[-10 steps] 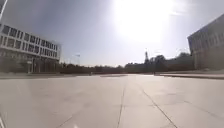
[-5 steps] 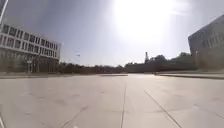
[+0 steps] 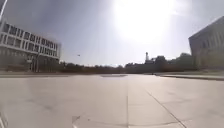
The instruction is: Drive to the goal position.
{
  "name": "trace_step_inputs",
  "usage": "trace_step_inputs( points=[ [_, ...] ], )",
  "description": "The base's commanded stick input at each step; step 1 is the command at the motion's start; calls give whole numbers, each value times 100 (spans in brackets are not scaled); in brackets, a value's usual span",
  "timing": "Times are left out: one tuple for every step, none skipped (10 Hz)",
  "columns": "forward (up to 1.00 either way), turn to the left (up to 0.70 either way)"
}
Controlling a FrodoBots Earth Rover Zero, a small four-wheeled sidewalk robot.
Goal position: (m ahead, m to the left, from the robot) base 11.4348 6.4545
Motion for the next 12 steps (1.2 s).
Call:
trace_step_inputs(
  points=[
    [70,2],
    [70,2],
    [70,2],
    [70,2],
    [70,2],
    [70,2],
    [70,2],
    [70,2],
    [70,2],
    [70,2],
    [70,2],
    [70,2]
  ],
)
